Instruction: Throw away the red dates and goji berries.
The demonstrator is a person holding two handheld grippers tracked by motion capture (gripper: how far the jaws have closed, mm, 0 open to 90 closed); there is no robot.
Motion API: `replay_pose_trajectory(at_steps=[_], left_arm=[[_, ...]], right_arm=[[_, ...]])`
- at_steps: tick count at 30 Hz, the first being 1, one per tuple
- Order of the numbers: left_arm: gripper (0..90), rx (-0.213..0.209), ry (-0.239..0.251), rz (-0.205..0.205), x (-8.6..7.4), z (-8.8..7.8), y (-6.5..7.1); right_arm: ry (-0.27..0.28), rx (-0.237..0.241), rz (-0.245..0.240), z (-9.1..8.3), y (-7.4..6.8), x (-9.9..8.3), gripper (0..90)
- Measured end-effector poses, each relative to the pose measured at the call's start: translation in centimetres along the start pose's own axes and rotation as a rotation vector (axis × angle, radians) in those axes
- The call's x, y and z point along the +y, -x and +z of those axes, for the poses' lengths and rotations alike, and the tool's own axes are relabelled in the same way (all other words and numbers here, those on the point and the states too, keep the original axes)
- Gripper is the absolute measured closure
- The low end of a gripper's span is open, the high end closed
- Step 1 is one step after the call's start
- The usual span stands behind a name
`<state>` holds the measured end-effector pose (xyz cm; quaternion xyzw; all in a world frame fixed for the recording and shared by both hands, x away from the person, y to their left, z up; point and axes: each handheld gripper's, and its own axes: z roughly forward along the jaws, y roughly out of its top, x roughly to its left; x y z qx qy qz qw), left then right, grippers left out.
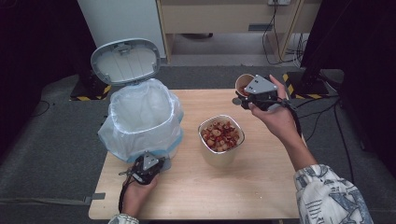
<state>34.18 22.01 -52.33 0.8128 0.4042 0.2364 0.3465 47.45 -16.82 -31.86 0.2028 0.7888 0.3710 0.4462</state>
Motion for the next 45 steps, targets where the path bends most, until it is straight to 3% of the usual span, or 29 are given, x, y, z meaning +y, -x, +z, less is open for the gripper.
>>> replay_pose_trajectory(at_steps=[2,9,11,17,45], left_arm=[[88.7,0.0,0.0,0.0,0.0,0.0,0.0],[88.7,0.001,-0.001,0.0,0.0,0.0,0.0],[88.7,0.002,-0.001,0.001,0.0,0.0,0.0],[88.7,0.001,0.0,0.0,0.0,0.0,0.0],[88.7,0.002,-0.001,-0.002,0.0,0.0,0.0]], right_arm=[[-0.001,-0.003,-0.011,0.0,-0.1,0.1,30.7],[-0.014,-0.019,-0.128,-0.2,-0.8,0.9,30.7],[-0.02,-0.027,-0.208,-0.3,-1.2,1.3,30.7],[-0.03,-0.033,-0.28,-0.3,-1.7,1.6,30.7],[-0.017,-0.043,-0.331,-0.9,-1.6,2.3,30.7]])
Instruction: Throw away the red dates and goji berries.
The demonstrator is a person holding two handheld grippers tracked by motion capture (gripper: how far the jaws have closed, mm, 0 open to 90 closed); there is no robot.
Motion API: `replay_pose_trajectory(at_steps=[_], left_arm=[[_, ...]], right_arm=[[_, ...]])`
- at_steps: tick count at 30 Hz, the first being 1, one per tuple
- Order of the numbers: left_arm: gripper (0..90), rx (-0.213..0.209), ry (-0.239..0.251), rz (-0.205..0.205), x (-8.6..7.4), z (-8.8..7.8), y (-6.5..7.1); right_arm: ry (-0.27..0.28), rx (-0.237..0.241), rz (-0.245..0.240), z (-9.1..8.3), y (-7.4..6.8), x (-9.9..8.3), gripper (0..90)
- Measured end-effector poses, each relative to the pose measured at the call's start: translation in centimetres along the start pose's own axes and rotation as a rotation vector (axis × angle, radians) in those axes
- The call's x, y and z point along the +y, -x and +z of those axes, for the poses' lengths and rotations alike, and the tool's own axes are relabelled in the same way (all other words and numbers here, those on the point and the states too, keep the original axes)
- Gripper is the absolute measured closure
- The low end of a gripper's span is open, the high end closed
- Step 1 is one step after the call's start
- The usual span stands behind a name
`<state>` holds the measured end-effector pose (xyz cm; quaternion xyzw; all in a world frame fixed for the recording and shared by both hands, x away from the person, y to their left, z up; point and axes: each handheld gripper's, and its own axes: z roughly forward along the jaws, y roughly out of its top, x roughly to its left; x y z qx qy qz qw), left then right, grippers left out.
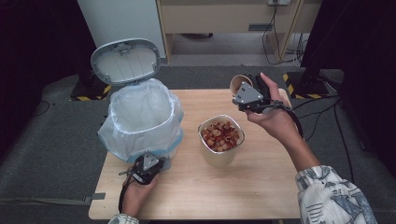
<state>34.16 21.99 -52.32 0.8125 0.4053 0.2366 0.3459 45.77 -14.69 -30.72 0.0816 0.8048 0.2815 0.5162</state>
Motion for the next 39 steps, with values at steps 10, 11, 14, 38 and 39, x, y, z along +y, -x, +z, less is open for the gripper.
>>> replay_pose_trajectory(at_steps=[10,11,14,38,39], left_arm=[[88.7,0.001,0.0,0.0,0.0,0.0,0.0],[88.7,0.001,0.0,-0.001,0.0,0.0,0.0],[88.7,0.0,0.001,-0.002,0.0,0.0,0.0],[88.7,-0.004,0.001,-0.007,0.0,0.0,-0.1],[88.7,-0.004,0.001,-0.007,0.0,0.0,-0.1]], right_arm=[[0.0,-0.032,-0.098,-0.8,0.5,0.8,30.7],[-0.001,-0.032,-0.107,-0.9,0.5,0.9,30.7],[-0.002,-0.032,-0.115,-0.9,0.4,1.0,30.7],[-0.035,-0.051,-0.305,-1.0,-0.1,2.0,30.8],[-0.032,-0.046,-0.302,-1.0,-0.1,2.1,30.8]])
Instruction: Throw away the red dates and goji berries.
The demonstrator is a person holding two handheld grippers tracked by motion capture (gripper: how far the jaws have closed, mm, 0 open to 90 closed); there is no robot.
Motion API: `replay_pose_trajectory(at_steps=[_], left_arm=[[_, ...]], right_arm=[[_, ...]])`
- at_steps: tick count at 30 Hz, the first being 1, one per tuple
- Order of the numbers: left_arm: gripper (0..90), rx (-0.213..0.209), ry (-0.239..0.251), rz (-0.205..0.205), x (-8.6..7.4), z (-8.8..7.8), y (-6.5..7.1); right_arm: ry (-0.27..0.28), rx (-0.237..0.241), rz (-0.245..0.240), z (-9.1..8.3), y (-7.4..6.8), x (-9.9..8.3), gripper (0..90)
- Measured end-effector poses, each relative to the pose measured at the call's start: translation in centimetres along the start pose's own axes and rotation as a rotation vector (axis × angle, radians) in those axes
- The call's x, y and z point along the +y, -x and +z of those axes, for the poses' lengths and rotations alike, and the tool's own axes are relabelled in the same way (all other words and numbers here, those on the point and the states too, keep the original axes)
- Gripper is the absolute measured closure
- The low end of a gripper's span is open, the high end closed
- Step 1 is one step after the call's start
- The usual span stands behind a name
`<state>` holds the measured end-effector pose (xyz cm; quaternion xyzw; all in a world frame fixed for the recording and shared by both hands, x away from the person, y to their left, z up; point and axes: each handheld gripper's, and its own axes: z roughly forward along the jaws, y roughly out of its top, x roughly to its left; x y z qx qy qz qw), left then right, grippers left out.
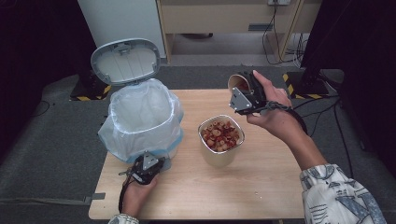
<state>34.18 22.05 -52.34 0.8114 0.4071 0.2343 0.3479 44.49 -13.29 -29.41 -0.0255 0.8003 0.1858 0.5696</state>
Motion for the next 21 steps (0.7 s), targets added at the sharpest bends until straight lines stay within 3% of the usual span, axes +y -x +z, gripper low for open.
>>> replay_pose_trajectory(at_steps=[12,21], left_arm=[[88.7,-0.001,-0.001,-0.001,0.0,-0.01,-0.02],[88.7,-0.001,-0.002,-0.001,0.01,-0.01,-0.01]], right_arm=[[-0.004,-0.006,-0.052,-0.05,-0.14,0.41,30.8],[-0.004,-0.003,-0.057,-0.02,-0.2,0.56,30.8]])
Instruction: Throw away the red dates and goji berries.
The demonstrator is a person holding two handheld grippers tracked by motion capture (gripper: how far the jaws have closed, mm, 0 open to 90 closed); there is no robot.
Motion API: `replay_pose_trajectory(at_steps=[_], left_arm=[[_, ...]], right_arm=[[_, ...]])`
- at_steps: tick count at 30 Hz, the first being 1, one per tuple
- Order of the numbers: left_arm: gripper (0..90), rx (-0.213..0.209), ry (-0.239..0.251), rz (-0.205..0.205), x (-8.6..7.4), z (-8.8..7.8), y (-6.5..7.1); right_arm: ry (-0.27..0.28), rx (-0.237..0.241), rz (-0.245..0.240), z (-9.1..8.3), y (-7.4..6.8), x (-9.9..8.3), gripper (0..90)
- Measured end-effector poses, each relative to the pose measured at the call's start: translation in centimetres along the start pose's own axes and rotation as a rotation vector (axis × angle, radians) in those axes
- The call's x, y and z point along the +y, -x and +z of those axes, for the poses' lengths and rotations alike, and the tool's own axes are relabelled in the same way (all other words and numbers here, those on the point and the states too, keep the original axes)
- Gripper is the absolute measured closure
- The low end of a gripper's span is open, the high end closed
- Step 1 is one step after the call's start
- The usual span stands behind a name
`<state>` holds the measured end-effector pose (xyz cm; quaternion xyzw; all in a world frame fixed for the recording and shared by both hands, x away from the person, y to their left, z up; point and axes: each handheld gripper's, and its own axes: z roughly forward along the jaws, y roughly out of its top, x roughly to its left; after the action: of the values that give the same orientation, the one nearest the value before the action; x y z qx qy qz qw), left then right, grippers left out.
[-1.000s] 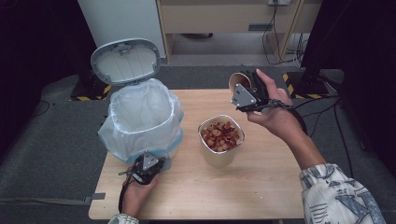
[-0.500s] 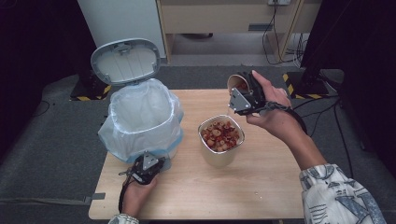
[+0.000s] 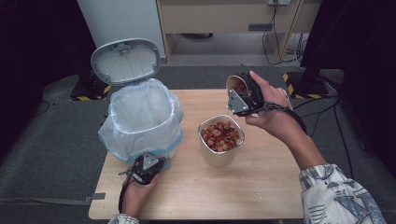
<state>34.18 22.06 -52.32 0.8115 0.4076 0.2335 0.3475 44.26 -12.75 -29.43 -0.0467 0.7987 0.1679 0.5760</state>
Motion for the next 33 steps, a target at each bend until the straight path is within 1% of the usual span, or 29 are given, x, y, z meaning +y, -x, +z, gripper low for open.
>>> replay_pose_trajectory(at_steps=[5,9,13,15,16,17,20,21,22,23,25,27,30,33], left_arm=[[88.7,0.001,-0.001,0.0,0.0,0.0,0.0],[88.7,0.0,-0.001,0.0,0.0,0.0,0.0],[88.7,0.0,-0.001,0.0,0.0,0.0,0.0],[88.7,0.0,-0.001,0.0,0.0,0.0,0.0],[88.7,0.0,-0.001,0.0,0.0,0.0,0.0],[88.7,0.0,-0.001,0.0,0.0,0.0,0.0],[88.7,0.0,-0.001,0.0,0.0,0.0,0.0],[88.7,0.0,-0.001,0.0,0.0,0.0,0.0],[88.7,0.0,-0.001,0.0,0.0,0.0,0.0],[88.7,0.0,-0.001,0.0,0.0,0.0,0.0],[88.7,0.0,-0.001,0.0,0.0,0.0,0.0],[88.7,-0.001,-0.001,-0.001,0.0,0.0,0.0],[88.7,0.0,-0.001,-0.001,0.0,0.0,0.0],[88.7,-0.002,0.001,-0.002,0.0,0.0,0.0]], right_arm=[[0.003,-0.002,-0.002,-0.1,0.1,0.2,30.8],[0.003,-0.003,-0.02,-0.2,0.1,0.4,30.8],[-0.001,-0.004,-0.024,-0.3,0.4,0.4,30.7],[-0.006,-0.008,-0.038,-0.4,0.5,0.5,30.8],[-0.012,-0.011,-0.066,-0.3,0.4,0.6,30.8],[-0.012,-0.011,-0.066,-0.3,0.4,0.6,30.8],[-0.017,-0.014,-0.098,-0.3,0.2,0.8,30.8],[-0.022,-0.018,-0.114,-0.3,0.2,0.9,30.8],[-0.037,-0.022,-0.155,-0.2,-0.1,1.0,30.9],[-0.037,-0.022,-0.155,-0.2,-0.1,1.0,30.9],[-0.048,-0.02,-0.199,-0.2,-0.3,1.2,30.9],[-0.052,-0.022,-0.218,-0.3,-0.3,1.4,30.9],[-0.054,-0.027,-0.224,-0.3,-0.3,1.5,30.9],[-0.067,-0.032,-0.276,-0.2,-0.5,1.7,30.9]])
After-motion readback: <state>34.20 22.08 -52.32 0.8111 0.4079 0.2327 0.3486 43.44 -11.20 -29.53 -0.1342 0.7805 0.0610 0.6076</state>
